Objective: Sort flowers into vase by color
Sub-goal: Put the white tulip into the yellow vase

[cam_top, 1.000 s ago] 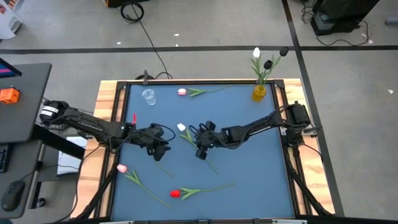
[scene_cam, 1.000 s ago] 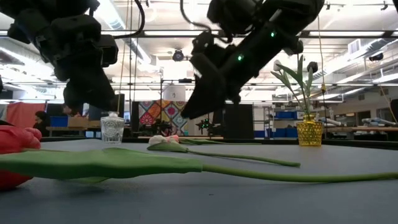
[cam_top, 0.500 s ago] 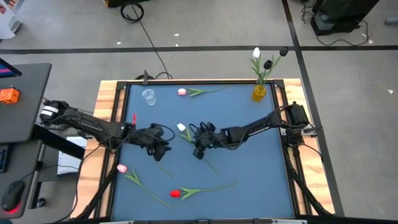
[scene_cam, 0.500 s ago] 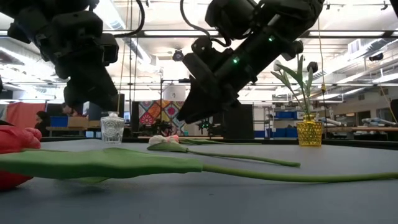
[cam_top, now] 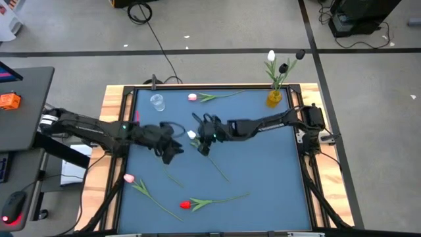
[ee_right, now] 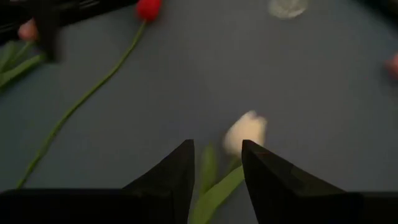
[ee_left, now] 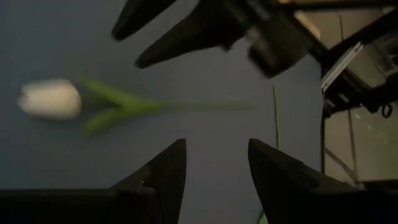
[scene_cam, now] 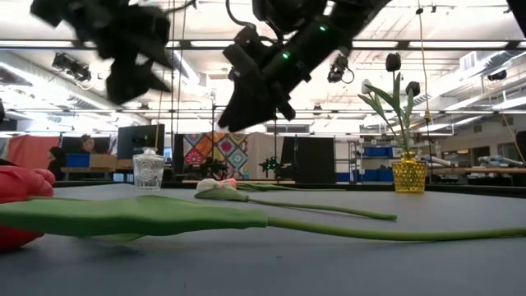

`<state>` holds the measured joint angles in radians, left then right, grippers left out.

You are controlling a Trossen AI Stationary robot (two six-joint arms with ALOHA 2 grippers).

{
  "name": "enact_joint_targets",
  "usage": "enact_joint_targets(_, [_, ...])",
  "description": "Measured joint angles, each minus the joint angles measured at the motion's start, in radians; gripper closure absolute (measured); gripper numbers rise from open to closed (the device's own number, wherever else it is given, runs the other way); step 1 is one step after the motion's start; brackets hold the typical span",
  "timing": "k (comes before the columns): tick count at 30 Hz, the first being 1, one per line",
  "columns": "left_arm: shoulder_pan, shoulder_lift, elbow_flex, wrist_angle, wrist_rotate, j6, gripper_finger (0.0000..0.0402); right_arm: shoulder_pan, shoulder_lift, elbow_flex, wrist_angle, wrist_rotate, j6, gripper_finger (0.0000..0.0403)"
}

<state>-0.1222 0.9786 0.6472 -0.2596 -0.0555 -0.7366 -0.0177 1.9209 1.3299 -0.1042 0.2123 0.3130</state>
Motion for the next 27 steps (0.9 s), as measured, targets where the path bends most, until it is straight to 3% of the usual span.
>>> enact_joint_targets(14, [0.172, -0.045, 0.338, -0.271, 0.004, 0.232, 0.0224, -0.148, -0.003, 0.356, -0.188, 0.018, -0.149, 0.0260])
enact_joint_targets(19, [0.200, -0.046, 0.351, -0.280, 0.000, 0.248, 0.0224, -0.185, 0.011, 0.347, -0.249, -0.076, -0.102, 0.0260])
enact_joint_targets(23, [0.205, -0.043, 0.351, -0.328, -0.002, 0.244, 0.0224, -0.188, 0.031, 0.238, -0.254, -0.236, 0.018, 0.0260])
enact_joint_targets(27, [0.204, -0.042, 0.351, -0.365, -0.018, 0.236, 0.0224, -0.129, 0.048, 0.113, -0.191, -0.247, 0.086, 0.0260])
